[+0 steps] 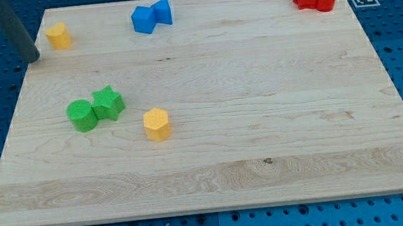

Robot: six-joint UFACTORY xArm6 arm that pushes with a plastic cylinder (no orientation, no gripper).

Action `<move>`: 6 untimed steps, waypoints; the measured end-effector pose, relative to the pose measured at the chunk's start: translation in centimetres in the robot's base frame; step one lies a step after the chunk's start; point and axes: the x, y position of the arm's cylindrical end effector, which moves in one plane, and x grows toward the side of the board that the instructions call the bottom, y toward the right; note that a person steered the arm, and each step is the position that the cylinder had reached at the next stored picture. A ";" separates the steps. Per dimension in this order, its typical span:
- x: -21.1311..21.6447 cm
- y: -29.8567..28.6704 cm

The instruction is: Move the yellow heart towards top left corner of the board

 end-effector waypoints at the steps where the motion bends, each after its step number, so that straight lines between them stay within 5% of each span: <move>1: 0.0 0.1; 6: 1.2 1.5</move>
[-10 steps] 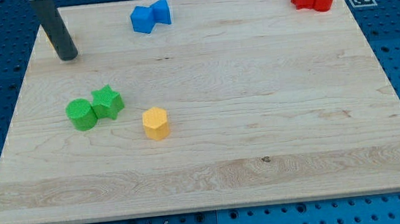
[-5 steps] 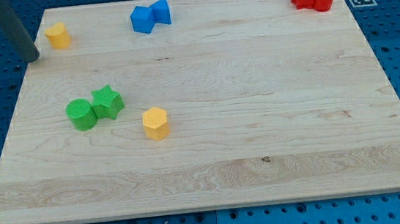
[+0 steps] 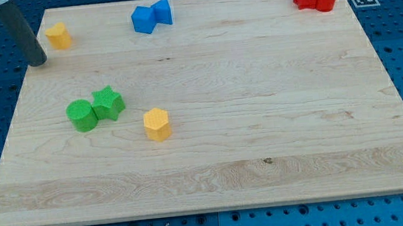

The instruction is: Move the yellow heart towards top left corner of the board

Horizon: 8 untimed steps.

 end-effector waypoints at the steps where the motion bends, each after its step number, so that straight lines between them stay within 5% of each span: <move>1: 0.0 0.2; 5: -0.7 3.7; 8: -6.5 3.8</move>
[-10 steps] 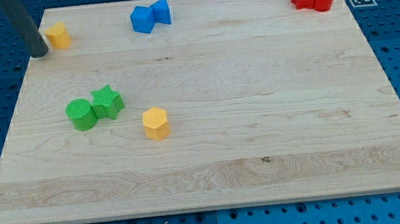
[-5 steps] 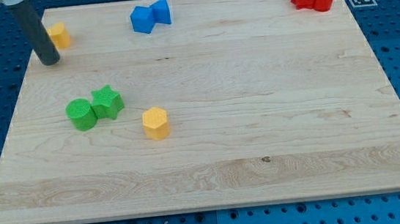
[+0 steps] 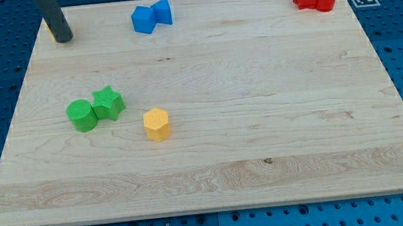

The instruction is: Move the yellow heart towards top left corner of the board

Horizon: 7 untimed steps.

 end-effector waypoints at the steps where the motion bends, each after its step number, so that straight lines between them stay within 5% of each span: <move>1: -1.6 0.0; 5: -5.8 0.0; 7: 3.3 0.0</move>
